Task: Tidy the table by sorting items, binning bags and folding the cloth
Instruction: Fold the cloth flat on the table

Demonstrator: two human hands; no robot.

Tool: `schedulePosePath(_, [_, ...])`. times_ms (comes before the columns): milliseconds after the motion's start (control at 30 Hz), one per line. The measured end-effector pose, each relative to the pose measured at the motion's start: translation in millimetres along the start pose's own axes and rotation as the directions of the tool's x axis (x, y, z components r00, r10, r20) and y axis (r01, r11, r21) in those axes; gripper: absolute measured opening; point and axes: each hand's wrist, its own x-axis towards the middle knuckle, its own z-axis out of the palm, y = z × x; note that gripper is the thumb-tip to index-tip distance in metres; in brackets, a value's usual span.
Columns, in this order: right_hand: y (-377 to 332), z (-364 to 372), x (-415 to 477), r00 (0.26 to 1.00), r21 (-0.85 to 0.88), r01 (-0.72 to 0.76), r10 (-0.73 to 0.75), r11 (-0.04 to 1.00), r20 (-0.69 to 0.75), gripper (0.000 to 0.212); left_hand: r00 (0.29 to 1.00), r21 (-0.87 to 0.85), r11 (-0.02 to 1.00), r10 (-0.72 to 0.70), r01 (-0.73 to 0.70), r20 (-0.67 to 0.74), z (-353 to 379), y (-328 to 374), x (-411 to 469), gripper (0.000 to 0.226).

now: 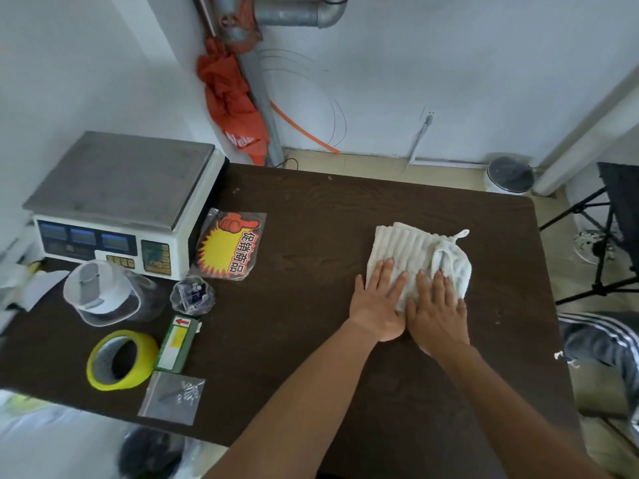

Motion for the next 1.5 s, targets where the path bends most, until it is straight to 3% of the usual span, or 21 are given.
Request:
schedulePosePath(267, [-80.5,-13.5,34.4,0.978,-0.042,0.165,-0.158,0.985,0.137,0.068,0.99,-0.101,0.985,-0.141,0.138,-0.016,-0.8,-80.2,-22.3,0.077])
schedulePosePath(767, [-195.3,1.1,15.0,0.934,-0.082,0.34,-0.326,0.937,0.146,0.063,0.942,-0.194,0.929,-0.33,0.313,-0.056,29.5,-167.7,-89.9,0.073])
schedulePosePath(1100, [-198.5,10.9,-20.4,0.887,-0.108,0.452,-0.433,0.885,0.164,0.064,0.91,-0.24,0.894,-0.407,0.379,-0.076,55.5,-158.1,-129.2,0.075])
schedulePosePath(1500, [-145.7,20.7,-56.2,0.847,-0.036,0.516,-0.503,0.856,0.171,0.067,0.883,-0.227,0.872,-0.462,0.434,-0.087,72.4,-104.2,-147.1,0.075])
